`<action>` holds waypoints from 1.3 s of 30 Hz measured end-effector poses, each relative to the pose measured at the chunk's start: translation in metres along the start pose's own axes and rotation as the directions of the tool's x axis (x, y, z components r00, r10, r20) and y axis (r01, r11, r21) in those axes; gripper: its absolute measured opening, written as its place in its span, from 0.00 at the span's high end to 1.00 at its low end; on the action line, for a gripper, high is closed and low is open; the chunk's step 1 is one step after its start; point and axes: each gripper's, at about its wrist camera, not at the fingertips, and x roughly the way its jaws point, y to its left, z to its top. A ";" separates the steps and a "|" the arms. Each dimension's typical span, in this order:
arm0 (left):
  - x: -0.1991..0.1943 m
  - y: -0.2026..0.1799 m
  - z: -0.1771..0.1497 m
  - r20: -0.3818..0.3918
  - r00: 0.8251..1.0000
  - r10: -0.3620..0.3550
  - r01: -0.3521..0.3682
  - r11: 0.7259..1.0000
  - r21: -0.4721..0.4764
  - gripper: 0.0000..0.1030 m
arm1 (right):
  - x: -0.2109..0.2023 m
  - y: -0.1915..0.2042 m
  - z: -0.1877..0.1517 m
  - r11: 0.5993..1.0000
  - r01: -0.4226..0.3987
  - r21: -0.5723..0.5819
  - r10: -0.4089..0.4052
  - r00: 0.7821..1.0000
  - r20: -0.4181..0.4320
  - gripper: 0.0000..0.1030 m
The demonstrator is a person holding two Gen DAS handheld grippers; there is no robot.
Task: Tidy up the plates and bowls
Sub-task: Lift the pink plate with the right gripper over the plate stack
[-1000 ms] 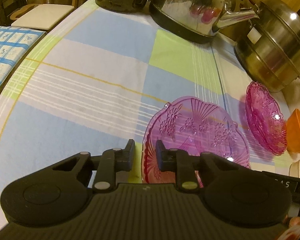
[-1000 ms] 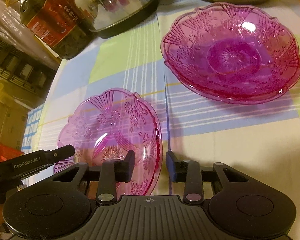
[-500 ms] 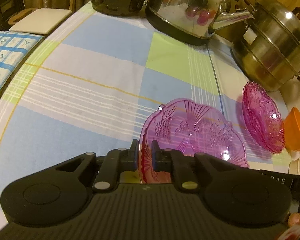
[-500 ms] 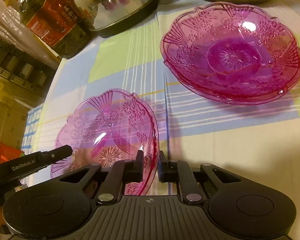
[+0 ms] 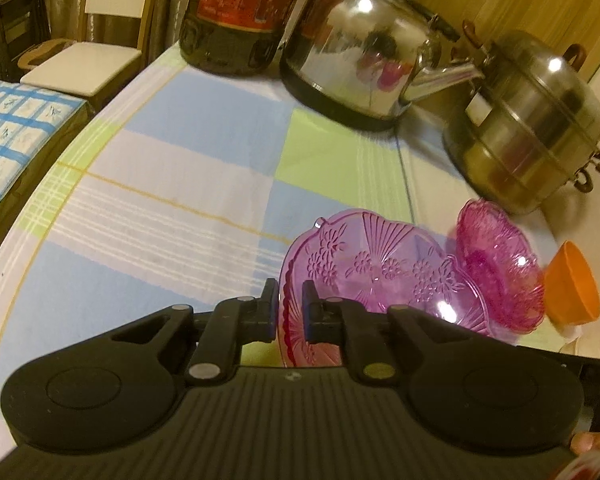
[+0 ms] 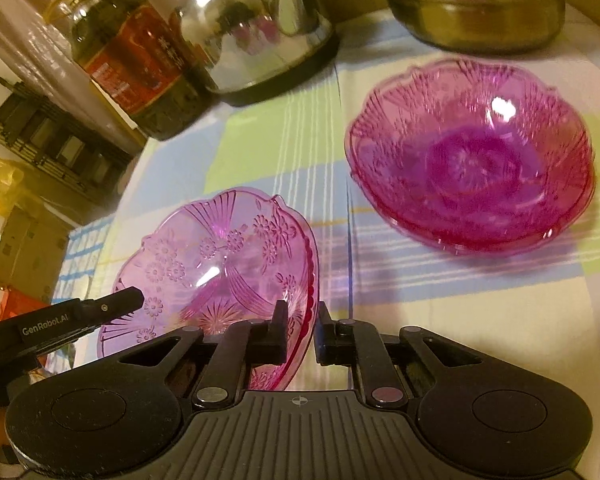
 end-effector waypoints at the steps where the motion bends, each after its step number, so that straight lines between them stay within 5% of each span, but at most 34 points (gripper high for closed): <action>1: -0.002 -0.002 0.001 0.007 1.000 -0.004 0.004 1.000 0.000 0.90 | -0.004 0.000 0.001 1.000 0.000 -0.006 0.000 1.000 0.010 0.88; 21: 0.010 -0.092 0.018 0.096 0.993 -0.074 0.067 0.995 0.072 0.90 | -0.063 -0.048 0.029 0.999 0.054 0.007 -0.054 0.984 0.169 0.88; 39: 0.064 -0.169 0.017 0.081 0.991 -0.110 0.095 0.980 0.174 0.90 | -0.069 -0.107 0.067 0.983 0.169 0.076 -0.183 0.953 0.240 0.88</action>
